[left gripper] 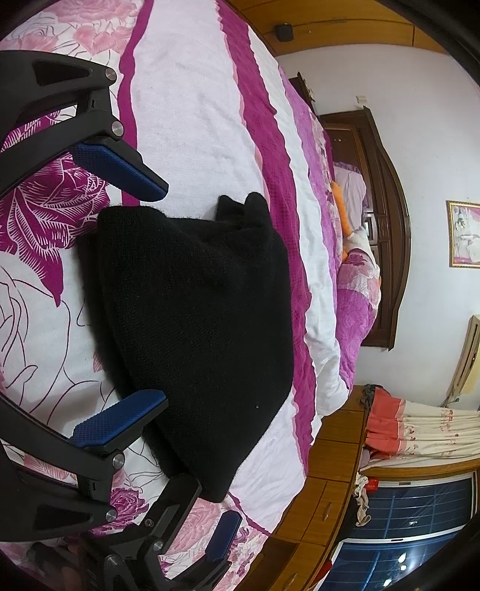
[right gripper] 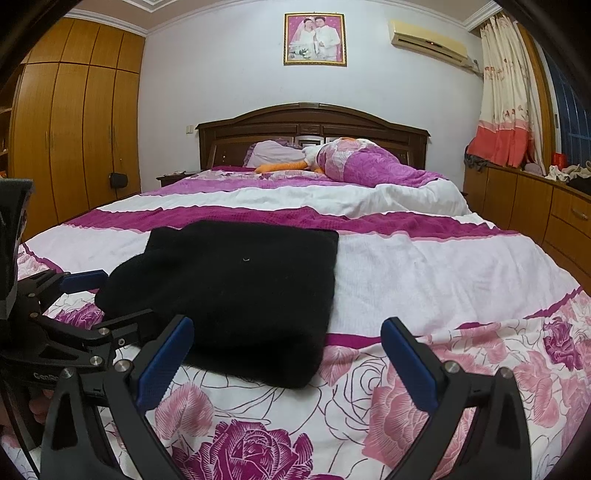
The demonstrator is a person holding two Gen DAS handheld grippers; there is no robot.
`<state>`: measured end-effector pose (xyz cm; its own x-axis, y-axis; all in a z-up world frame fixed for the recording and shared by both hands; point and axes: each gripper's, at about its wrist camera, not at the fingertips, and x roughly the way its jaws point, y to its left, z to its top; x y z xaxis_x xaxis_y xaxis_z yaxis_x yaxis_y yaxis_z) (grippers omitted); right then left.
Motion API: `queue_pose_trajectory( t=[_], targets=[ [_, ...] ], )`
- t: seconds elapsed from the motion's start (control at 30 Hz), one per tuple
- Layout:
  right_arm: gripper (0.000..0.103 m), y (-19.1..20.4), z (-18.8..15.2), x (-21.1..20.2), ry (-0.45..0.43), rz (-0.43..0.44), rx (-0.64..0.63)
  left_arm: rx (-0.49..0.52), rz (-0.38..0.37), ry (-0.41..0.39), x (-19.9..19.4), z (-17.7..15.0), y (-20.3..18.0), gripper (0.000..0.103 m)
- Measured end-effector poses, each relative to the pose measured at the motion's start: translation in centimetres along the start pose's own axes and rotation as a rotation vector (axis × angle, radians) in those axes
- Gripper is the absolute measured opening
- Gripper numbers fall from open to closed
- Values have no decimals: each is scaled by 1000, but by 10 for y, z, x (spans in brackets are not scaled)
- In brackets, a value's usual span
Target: Fold small clothes
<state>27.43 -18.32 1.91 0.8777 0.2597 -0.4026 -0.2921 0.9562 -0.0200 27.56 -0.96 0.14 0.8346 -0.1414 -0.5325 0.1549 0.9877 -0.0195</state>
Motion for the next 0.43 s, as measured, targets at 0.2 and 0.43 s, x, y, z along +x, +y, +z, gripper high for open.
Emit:
queue_pose_trajectory(
  t=[0.2,0.43],
  targets=[
    [103,1,1,1,4,-1,-1,2,0,0,0,0,0,88],
    [103,1,0,2,8,-1,-1,2,0,2,0,0,0,88]
  ],
)
